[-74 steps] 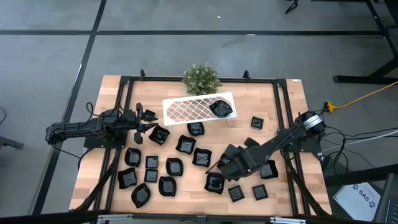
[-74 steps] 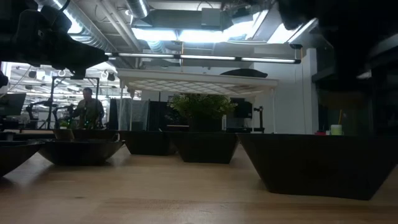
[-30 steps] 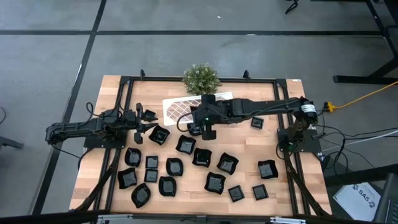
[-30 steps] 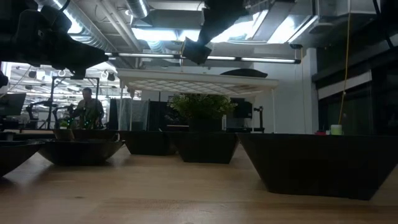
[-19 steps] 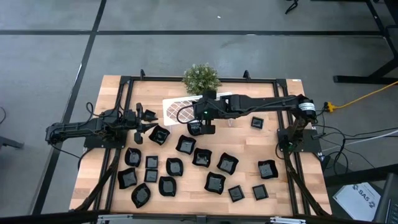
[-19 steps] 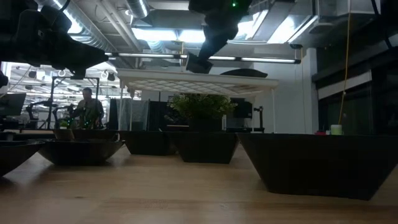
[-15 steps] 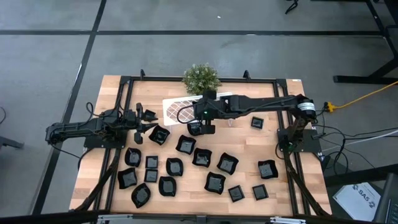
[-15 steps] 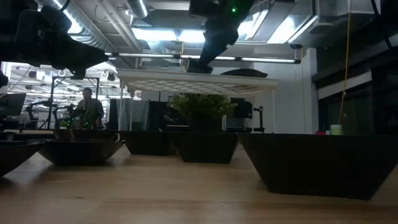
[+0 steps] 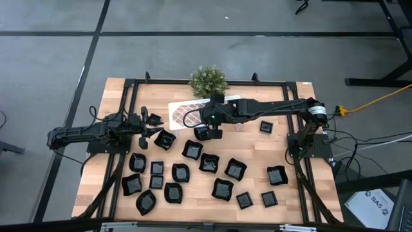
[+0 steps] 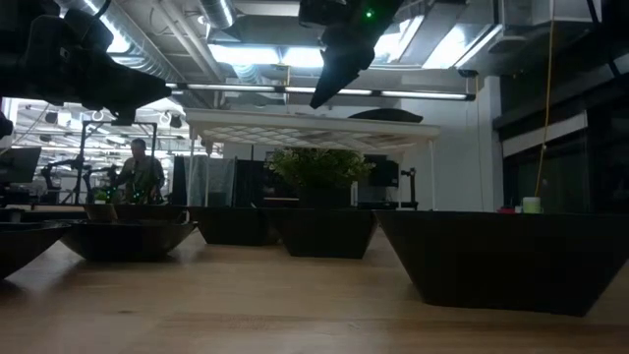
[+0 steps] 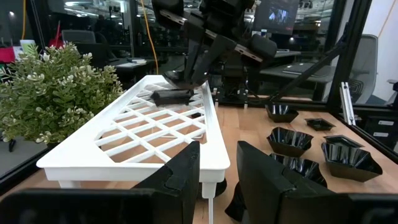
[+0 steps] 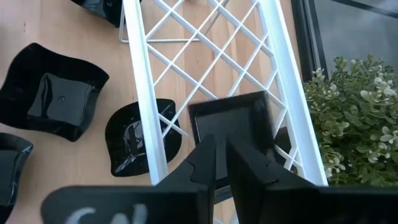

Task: Pick & Place Mini shaped plates
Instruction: Put the square plate on the shelf, then put the distorted square plate on the shelf

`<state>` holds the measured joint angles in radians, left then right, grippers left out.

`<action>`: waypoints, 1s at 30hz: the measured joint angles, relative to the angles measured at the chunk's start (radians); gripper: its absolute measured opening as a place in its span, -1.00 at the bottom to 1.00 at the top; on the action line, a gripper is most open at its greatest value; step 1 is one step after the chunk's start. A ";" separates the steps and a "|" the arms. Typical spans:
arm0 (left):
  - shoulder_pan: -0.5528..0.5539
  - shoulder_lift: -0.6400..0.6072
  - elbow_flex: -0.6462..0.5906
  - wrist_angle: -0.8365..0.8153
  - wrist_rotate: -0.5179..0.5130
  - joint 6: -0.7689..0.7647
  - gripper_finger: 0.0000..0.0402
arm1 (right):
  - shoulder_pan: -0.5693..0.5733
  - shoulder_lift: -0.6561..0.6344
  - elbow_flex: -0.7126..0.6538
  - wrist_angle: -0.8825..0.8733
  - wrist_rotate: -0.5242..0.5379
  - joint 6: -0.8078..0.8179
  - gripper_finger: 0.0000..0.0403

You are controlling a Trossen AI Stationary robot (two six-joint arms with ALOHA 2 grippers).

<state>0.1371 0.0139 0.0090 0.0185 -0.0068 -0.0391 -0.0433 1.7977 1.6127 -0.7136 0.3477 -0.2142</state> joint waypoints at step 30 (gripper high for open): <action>0.000 0.000 0.000 0.000 0.000 0.000 -0.50 | 0.301 0.000 0.051 -0.058 -0.344 0.298 -0.79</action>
<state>0.1375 0.0139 0.0093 0.0185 -0.0070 -0.0391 0.2580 1.7981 1.6634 -0.7712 0.0033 0.0837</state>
